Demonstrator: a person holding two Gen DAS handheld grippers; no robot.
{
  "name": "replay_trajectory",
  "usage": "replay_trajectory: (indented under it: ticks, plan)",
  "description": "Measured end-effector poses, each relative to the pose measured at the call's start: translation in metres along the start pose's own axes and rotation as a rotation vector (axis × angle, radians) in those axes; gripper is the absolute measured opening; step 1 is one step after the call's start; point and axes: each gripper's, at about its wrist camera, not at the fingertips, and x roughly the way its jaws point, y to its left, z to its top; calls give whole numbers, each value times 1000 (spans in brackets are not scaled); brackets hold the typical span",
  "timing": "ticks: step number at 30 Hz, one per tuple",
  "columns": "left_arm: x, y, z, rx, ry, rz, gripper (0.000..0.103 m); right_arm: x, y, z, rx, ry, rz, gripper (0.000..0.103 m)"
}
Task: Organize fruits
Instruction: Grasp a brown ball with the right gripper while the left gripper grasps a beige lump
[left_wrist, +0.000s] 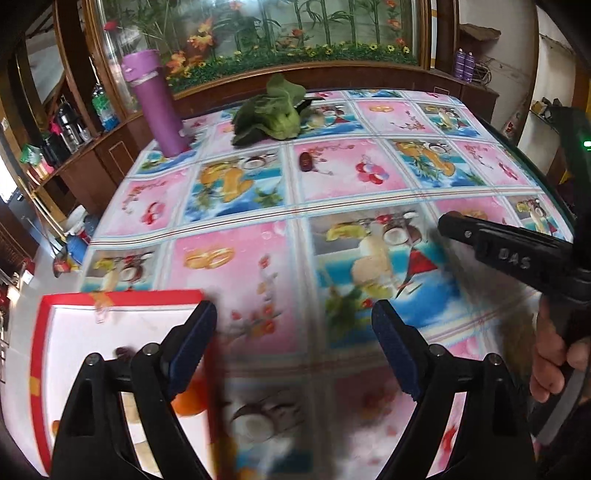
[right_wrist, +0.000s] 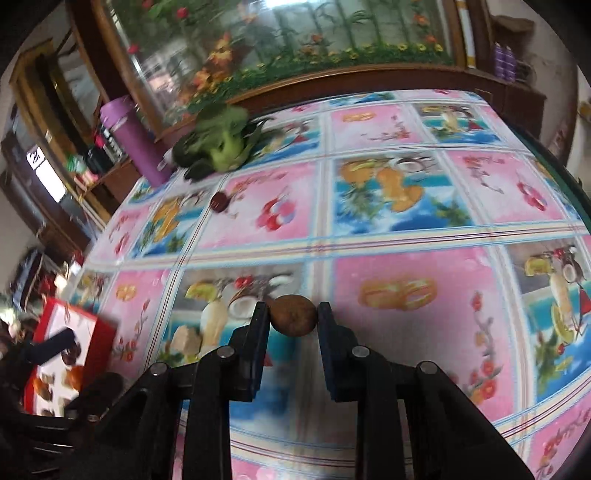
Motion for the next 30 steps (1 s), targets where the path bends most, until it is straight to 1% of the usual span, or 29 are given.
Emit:
replay_trajectory:
  ticks: [3, 5, 6, 9, 11, 16, 18, 19, 22, 23, 27, 30]
  plan:
    - [18, -12, 8, -11, 15, -23, 84, -7, -12, 6, 54, -21, 6, 25]
    - [28, -19, 11, -14, 36, -47, 67, -9, -15, 8, 72, -25, 8, 25]
    - [32, -21, 11, -15, 46, -56, 64, -9, -16, 8, 80, -24, 13, 25]
    - [42, -25, 11, -22, 70, -67, 62, -12, -14, 10, 82, -29, 21, 25]
    - [46, -26, 12, -28, 74, -72, 51, -14, -12, 10, 76, -35, 30, 25]
    - [52, -29, 15, -29, 74, -81, 49, -12, -6, 9, 60, -33, 35, 25]
    - [53, -32, 16, -25, 68, -93, 44, -12, -5, 9, 54, -31, 35, 25]
    - [53, -33, 16, -25, 67, -102, 40, -11, -4, 9, 51, -30, 38, 25]
    - [54, -35, 17, -24, 59, -117, 33, -12, -3, 8, 48, -37, 30, 25]
    - [53, -34, 17, -27, 57, -123, 26, -12, -4, 8, 51, -37, 31, 25]
    - [51, -30, 16, -52, 63, -144, 25, -12, -6, 8, 55, -41, 26, 25]
    - [42, -27, 14, -62, 49, -141, 25, -12, -3, 7, 41, -44, 25, 25]
